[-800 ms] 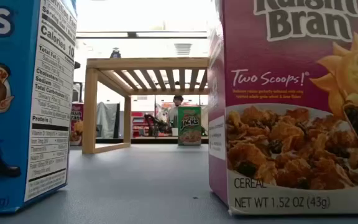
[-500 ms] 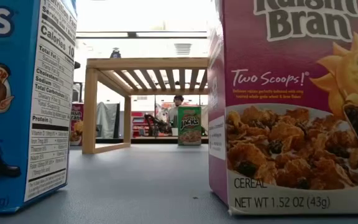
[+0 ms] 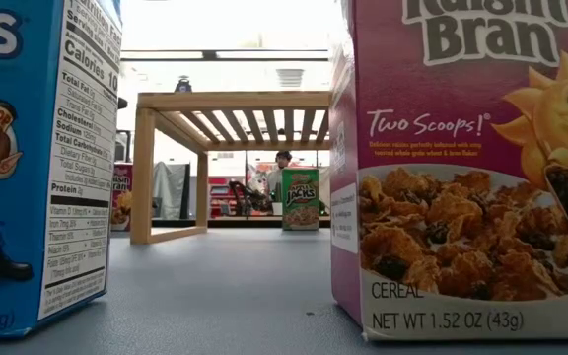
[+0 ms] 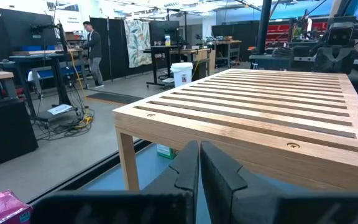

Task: Stack cereal on shelf

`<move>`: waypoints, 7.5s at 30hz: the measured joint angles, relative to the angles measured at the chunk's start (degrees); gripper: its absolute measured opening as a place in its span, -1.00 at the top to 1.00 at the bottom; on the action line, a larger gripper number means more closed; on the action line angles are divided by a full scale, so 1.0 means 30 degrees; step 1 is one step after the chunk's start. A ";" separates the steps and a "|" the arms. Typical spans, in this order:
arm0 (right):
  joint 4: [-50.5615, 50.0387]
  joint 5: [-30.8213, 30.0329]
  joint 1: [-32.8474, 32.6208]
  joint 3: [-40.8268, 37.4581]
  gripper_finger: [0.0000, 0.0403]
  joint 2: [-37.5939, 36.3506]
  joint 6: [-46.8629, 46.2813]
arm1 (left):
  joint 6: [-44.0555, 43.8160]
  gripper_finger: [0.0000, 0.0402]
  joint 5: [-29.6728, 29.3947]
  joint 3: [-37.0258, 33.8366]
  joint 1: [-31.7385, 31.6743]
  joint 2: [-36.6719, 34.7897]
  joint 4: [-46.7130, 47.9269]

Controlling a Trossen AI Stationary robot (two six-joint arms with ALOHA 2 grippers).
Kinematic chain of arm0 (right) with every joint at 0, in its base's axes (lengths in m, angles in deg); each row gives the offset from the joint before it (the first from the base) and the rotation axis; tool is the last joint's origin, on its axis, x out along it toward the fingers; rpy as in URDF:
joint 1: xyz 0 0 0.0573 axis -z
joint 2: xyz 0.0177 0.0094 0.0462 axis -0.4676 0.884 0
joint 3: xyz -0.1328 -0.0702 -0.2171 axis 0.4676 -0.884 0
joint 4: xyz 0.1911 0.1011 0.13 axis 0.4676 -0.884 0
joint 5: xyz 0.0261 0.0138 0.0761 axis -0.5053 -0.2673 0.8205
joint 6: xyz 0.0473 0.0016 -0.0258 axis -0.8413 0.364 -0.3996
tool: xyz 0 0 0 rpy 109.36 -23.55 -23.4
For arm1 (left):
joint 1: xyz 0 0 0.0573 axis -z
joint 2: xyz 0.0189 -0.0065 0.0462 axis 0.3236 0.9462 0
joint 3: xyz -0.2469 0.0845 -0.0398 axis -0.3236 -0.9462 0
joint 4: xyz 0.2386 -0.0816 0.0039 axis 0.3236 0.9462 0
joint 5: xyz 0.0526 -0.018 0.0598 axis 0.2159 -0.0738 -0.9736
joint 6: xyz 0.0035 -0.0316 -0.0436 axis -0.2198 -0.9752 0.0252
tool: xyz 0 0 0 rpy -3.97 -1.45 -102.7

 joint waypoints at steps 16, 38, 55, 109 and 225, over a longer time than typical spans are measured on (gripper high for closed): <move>0.0000 0.0006 0.0001 0.0000 0.95 0.0000 0.0000 | 0.0000 1.00 0.0003 0.0000 0.0000 -0.0004 0.0000; 0.0000 0.0003 -0.0001 0.0000 0.95 0.0000 0.0000 | 0.0000 1.00 0.0003 0.0000 0.0007 0.0003 0.0000; 0.0000 0.0007 -0.0004 0.0000 0.95 0.0000 0.0000 | 0.0000 1.00 0.0002 0.0000 0.0005 0.0003 0.0000; -0.8228 -1.1839 0.0000 0.9079 0.93 0.1403 0.0427 | 0.0000 1.00 0.0000 0.0000 0.0000 -0.0002 0.0007; -1.9025 0.2882 2.0277 1.8189 -0.30 1.9234 1.2202 | -0.0146 1.00 0.0047 0.0004 0.0001 -0.0001 -0.0276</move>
